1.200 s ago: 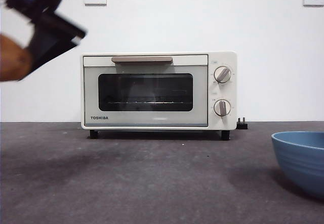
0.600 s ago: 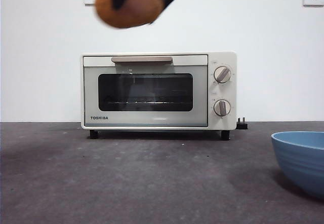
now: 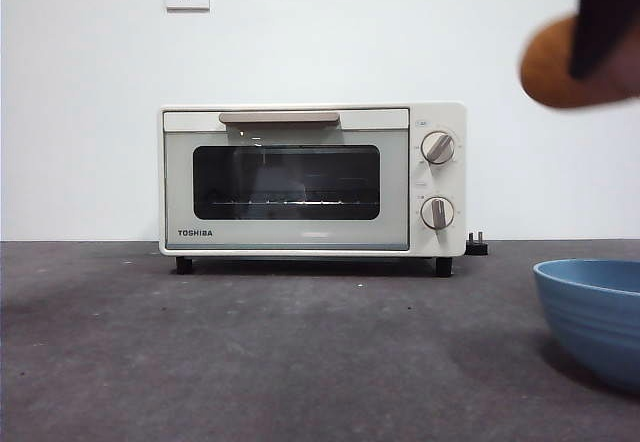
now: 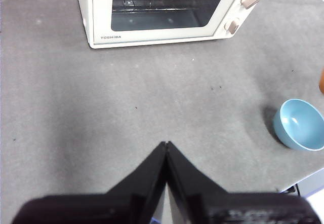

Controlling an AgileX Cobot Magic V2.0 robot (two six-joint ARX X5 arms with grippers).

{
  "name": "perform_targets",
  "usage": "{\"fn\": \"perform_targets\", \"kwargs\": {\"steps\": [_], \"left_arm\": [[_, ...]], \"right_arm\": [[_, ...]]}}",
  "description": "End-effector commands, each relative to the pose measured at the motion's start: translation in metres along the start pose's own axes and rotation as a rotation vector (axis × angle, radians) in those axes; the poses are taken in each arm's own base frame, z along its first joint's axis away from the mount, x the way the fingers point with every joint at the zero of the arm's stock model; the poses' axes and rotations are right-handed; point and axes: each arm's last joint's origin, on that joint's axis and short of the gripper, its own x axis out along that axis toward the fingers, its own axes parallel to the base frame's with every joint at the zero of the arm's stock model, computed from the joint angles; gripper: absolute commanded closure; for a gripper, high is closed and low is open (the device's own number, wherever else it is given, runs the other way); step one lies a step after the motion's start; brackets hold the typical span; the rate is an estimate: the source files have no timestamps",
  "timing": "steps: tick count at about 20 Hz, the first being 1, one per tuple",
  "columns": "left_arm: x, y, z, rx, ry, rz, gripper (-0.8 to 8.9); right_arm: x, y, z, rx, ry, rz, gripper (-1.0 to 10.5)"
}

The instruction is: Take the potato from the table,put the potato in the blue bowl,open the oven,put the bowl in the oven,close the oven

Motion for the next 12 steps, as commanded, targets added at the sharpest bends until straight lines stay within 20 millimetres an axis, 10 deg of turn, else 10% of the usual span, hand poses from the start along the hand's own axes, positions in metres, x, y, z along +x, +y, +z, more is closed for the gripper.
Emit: {"fn": "perform_targets", "kwargs": {"steps": [1, 12], "left_arm": [[0.01, 0.002, 0.008, 0.024, 0.008, -0.007, 8.19], [0.093, 0.026, 0.06, 0.061, -0.029, -0.024, 8.19]], "right_arm": [[0.021, -0.003, -0.015, 0.038, 0.081, 0.028, 9.5], [0.08, -0.005, -0.038, 0.093, 0.208, 0.014, 7.8]]}}
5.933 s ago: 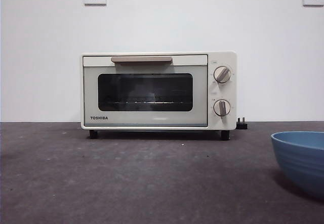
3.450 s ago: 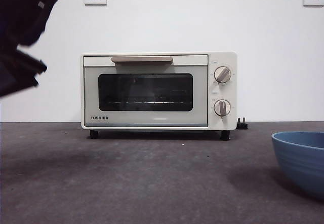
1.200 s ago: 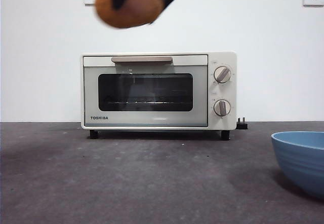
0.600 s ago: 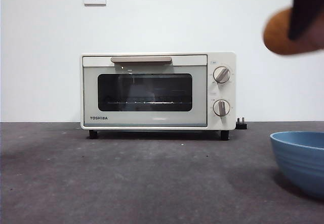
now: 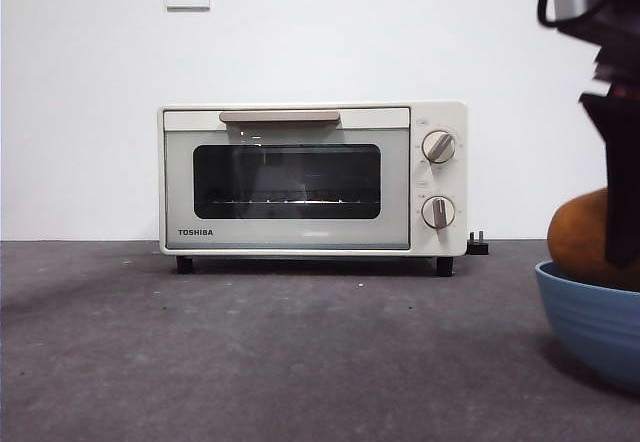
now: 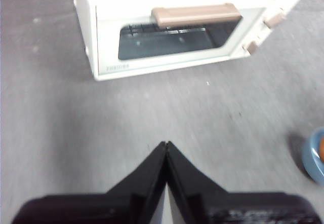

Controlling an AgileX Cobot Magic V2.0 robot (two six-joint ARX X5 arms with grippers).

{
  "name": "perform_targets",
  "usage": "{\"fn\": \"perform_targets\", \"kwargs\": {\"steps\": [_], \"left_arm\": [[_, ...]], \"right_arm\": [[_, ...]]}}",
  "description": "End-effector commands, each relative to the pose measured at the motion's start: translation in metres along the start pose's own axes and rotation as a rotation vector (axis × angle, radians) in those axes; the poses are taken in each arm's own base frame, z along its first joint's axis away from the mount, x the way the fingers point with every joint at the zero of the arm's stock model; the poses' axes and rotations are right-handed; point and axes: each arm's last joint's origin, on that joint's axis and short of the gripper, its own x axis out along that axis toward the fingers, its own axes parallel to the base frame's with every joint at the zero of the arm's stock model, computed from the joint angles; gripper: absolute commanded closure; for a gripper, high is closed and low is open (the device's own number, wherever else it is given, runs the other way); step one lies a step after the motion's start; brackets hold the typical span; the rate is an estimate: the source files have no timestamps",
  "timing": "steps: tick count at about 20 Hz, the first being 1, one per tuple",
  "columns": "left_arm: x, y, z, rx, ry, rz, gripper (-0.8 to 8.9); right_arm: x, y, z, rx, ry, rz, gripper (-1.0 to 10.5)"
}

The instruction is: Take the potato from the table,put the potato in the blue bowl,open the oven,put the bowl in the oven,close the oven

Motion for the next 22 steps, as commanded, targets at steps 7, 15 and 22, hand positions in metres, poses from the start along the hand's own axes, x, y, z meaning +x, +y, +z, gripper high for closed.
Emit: {"fn": "perform_targets", "kwargs": {"steps": [7, 15, 22], "left_arm": [[0.087, 0.022, 0.025, 0.01, -0.005, -0.142, 8.19], [0.125, 0.024, 0.044, -0.039, -0.096, -0.229, 8.19], [0.153, 0.011, 0.077, -0.014, -0.066, -0.252, 8.19]], "right_arm": [[0.013, -0.001, 0.003, 0.024, 0.031, -0.009, 6.5], [0.012, -0.001, 0.003, 0.025, 0.033, -0.022, 3.8], [-0.031, 0.003, 0.022, 0.023, -0.016, -0.033, 3.8]]}}
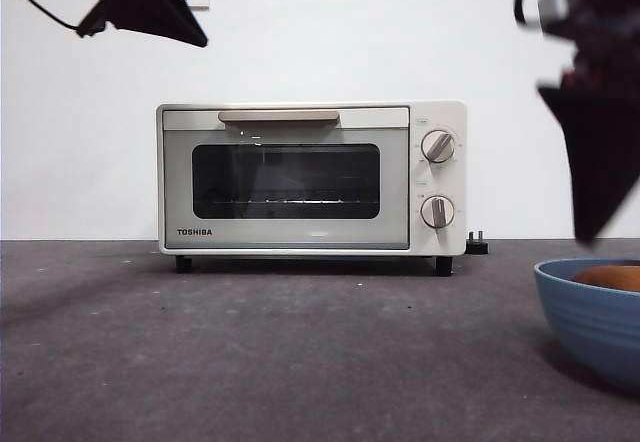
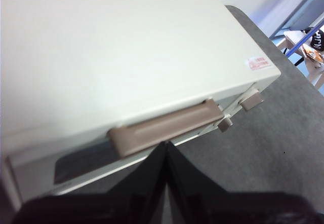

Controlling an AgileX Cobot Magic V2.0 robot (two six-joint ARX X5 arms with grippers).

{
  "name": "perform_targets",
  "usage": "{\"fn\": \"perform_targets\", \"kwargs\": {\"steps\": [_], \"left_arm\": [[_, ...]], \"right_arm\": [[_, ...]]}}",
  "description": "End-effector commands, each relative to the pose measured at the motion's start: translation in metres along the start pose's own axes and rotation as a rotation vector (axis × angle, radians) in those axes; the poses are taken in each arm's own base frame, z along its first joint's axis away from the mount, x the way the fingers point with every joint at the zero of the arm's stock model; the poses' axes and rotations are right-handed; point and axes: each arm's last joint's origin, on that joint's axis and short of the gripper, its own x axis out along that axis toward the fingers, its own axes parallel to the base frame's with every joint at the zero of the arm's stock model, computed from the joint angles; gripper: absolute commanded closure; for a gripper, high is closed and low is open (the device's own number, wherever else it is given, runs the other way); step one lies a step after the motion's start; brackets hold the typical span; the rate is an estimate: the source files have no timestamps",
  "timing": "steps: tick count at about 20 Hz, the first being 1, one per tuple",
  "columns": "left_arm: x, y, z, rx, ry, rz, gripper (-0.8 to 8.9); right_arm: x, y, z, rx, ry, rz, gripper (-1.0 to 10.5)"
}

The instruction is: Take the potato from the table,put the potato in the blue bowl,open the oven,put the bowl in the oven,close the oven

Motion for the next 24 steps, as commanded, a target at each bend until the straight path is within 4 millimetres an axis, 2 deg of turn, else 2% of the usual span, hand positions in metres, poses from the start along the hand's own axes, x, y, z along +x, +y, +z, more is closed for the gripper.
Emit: {"fn": "perform_targets", "kwargs": {"steps": [1, 2, 3, 7, 8, 11, 14, 17, 19, 24], "left_arm": [[0.023, 0.002, 0.004, -0.018, 0.062, -0.01, 8.19], [0.032, 0.003, 0.005, -0.024, 0.092, -0.014, 8.19], [0.042, 0.004, 0.006, -0.017, 0.117, -0.016, 8.19], [0.069, 0.005, 0.006, -0.007, 0.144, -0.005, 8.19], [0.073, 0.005, 0.004, -0.003, 0.146, 0.007, 8.19], [0.084, 0.008, 0.0, 0.01, 0.15, 0.053, 8.19], [0.094, 0.008, -0.008, 0.032, 0.205, 0.069, 8.19], [0.1, 0.004, -0.016, 0.049, 0.251, 0.086, 8.19], [0.103, -0.006, -0.018, 0.085, 0.27, 0.068, 8.19], [0.11, -0.032, -0.033, 0.199, 0.372, 0.139, 8.19]], "right_arm": [[-0.026, 0.001, 0.007, 0.009, -0.036, -0.013, 3.9], [-0.038, 0.001, 0.008, 0.016, -0.049, -0.03, 4.0], [-0.052, 0.0, 0.009, 0.03, -0.07, -0.048, 4.8], [-0.107, 0.001, 0.001, 0.062, -0.231, -0.034, 9.2], [-0.119, 0.0, -0.004, 0.063, -0.283, -0.027, 9.7], [-0.156, 0.0, -0.024, 0.108, -0.432, 0.013, 9.6], [-0.177, -0.002, -0.046, 0.157, -0.498, 0.041, 9.6], [-0.189, -0.004, -0.064, 0.189, -0.537, 0.055, 9.6], [-0.192, -0.005, -0.071, 0.202, -0.554, 0.044, 9.6], [-0.196, -0.005, -0.076, 0.244, -0.547, 0.05, 9.6]]}}
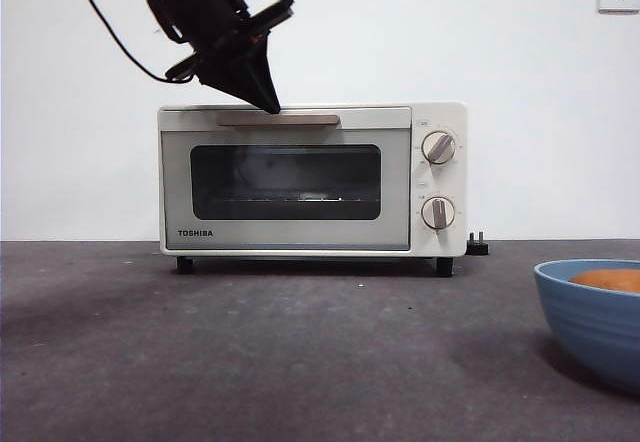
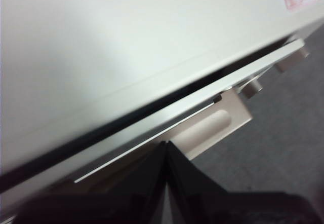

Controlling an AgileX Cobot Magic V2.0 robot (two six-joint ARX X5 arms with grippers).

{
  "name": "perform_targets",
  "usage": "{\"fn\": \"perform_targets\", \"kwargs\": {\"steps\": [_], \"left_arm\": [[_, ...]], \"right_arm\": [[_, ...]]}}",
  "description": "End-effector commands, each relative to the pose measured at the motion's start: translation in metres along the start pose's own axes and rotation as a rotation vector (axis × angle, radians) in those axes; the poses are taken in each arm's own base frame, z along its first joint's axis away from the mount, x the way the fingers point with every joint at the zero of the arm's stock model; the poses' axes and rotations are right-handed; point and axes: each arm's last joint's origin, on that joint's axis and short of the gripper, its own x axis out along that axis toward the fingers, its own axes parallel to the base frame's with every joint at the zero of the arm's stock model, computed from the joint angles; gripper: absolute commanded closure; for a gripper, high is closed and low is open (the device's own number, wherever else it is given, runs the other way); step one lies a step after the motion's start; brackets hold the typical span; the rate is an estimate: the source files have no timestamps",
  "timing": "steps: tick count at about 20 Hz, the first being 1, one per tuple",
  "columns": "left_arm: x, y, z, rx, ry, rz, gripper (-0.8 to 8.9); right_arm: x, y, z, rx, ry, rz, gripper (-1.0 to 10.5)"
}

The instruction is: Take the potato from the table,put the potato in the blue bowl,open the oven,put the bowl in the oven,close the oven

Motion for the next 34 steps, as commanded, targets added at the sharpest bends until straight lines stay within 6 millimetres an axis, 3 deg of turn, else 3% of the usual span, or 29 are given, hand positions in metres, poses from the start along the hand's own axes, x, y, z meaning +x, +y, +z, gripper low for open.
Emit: {"fn": "perform_targets", "kwargs": {"steps": [1, 11, 18, 25, 34], "left_arm": [[0.023, -0.007, -0.021, 0.041, 0.153, 0.017, 8.19], [0.025, -0.012, -0.035, 0.05, 0.21, 0.077, 8.19], [0.0, -0.015, -0.068, 0.022, 0.121, 0.087, 8.19], [0.019, -0.014, -0.111, -0.029, 0.17, 0.082, 8.19], [0.029, -0.015, -0.133, -0.052, 0.204, 0.08, 8.19]], "right_arm": [[-0.004, 0.0, 0.001, 0.021, -0.015, 0.004, 9.6], [-0.014, -0.003, -0.008, 0.022, -0.018, 0.005, 9.6], [-0.015, -0.004, -0.009, 0.023, -0.021, 0.007, 9.6], [-0.015, -0.004, -0.01, 0.031, -0.011, 0.02, 9.6], [-0.015, -0.004, -0.011, 0.045, -0.002, 0.017, 9.6]]}}
